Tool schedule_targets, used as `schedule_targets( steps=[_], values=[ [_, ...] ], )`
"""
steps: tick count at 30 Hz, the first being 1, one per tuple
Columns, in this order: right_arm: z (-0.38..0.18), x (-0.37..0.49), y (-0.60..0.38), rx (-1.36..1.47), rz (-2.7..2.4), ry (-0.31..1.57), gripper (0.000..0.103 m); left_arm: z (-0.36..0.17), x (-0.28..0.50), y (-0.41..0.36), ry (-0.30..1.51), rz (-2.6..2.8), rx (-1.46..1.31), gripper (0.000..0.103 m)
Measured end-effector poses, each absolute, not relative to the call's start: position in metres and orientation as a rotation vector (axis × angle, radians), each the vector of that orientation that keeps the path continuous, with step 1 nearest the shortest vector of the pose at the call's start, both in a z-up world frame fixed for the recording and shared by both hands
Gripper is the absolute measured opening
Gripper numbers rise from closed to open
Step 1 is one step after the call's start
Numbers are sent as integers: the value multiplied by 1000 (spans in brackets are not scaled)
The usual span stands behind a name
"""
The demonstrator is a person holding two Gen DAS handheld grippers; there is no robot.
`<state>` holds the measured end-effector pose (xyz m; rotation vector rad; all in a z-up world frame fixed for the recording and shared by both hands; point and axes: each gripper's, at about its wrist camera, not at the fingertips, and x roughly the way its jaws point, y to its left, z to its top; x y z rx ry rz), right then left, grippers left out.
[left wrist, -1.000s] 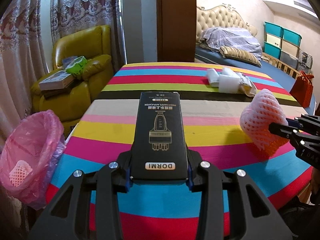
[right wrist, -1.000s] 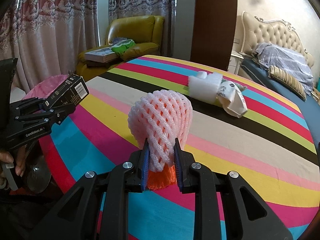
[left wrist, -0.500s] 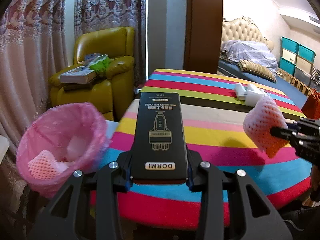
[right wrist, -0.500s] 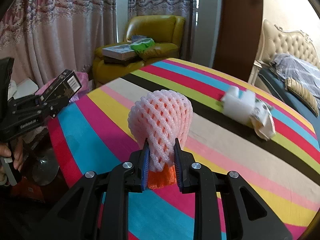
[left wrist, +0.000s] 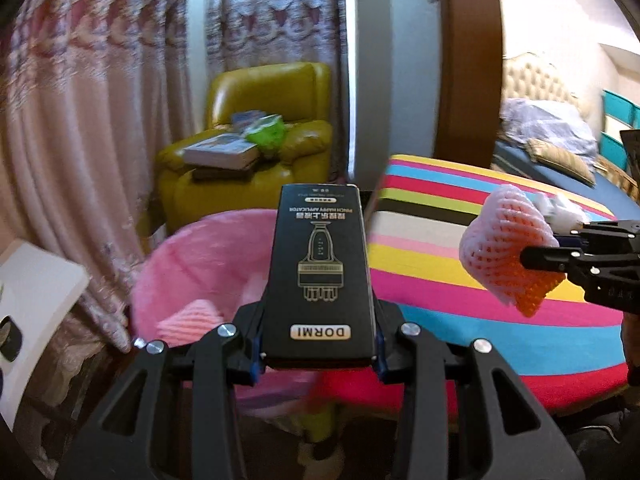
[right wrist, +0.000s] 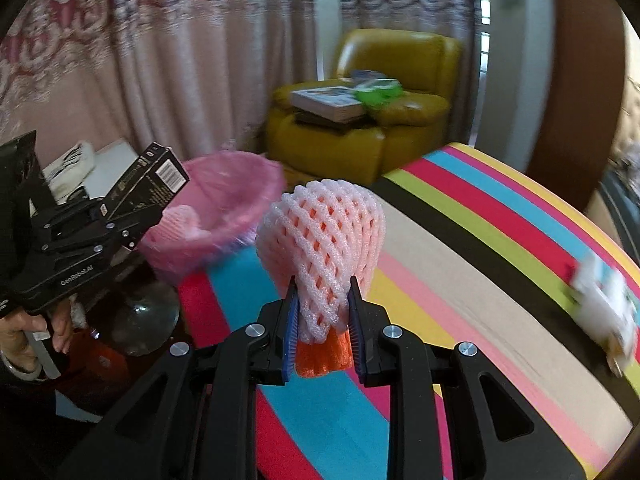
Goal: Collect trash
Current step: 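Carry the black box and pink foam net with both tools over the pink bin, then open both tools to drop the box and foam net into the bin, then move both tools back over the table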
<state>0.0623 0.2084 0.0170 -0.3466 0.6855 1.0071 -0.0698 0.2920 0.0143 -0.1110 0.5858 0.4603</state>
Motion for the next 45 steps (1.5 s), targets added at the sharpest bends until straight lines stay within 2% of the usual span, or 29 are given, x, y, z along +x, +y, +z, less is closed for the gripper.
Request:
schedule_targets(
  steps=[10,21,22,23,24,25,29,31,34,45],
  values=[
    [26,52,315,-405,1119,664,24,9,-87,370,595,561,-204,38],
    [27,68,387,-390,1153,665,28,-5,-68,403,588,656,-245,39],
    [26,68,391,-386,1170,665,35,-5,-67,405,583,664,-243,44],
    [25,69,390,-384,1175,661,56,-4,-66,406,575,677,-242,52],
    [25,70,388,-373,1166,643,67,-3,-67,407,561,694,-238,71],
    [25,70,385,-363,1169,632,73,-2,-67,406,546,708,-233,81],
    [25,73,368,-342,1160,620,73,-1,-69,403,530,746,-189,86],
    [26,76,357,-319,1156,624,73,-2,-69,401,537,762,-173,93],
    [26,80,337,-297,1139,621,73,-2,-70,395,536,762,-155,98],
    [13,107,251,-232,1003,637,76,2,-50,360,553,697,-83,98]
  ],
)
